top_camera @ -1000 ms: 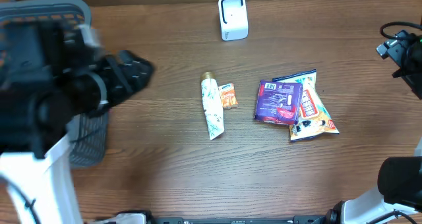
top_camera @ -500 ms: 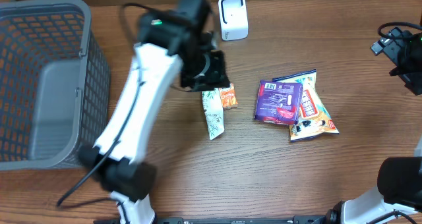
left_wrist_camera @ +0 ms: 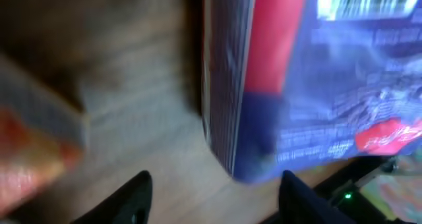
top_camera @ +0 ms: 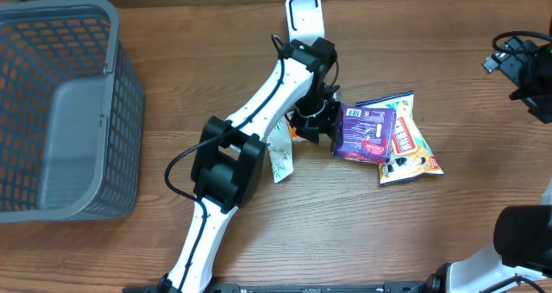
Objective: Scan the item barcode
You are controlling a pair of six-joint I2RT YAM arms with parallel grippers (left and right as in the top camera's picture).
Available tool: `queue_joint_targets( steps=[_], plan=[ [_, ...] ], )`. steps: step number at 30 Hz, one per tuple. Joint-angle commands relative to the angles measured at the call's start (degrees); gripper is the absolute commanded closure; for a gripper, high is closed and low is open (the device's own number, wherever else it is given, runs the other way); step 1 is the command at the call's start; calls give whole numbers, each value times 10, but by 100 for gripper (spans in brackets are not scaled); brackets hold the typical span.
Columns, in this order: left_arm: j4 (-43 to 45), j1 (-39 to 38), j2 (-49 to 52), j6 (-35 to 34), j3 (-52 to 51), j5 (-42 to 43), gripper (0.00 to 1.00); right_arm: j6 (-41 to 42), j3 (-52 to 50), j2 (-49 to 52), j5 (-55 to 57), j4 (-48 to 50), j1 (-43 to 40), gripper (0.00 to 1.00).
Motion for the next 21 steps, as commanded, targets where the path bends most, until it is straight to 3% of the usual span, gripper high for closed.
queue_joint_targets(
  steps=[1, 3, 5, 10, 14, 15, 17, 21],
  plan=[
    [17, 15, 19, 73, 2, 88, 37, -11, 2, -2, -6, 4, 3, 0],
    [31, 11, 29, 86, 2, 112, 29, -11, 2, -2, -6, 4, 3, 0],
    [39, 4, 35, 86, 2, 115, 32, -11, 2, -2, -6, 3, 3, 0],
    [57, -14, 44, 57, -1, 105, 56, -11, 2, -2, -6, 3, 3, 0],
    [74, -25, 47, -28, -2, 23, 67, -11, 2, -2, -6, -1, 3, 0],
    [74, -26, 47, -46, -2, 5, 73, -12, 2, -2, -6, -3, 3, 0],
    [73, -26, 47, -75, -2, -26, 96, -12, 2, -2, -6, -7, 3, 0],
    [58, -23, 47, -80, 2, -56, 96, -12, 2, -2, -6, -12, 3, 0]
  ],
)
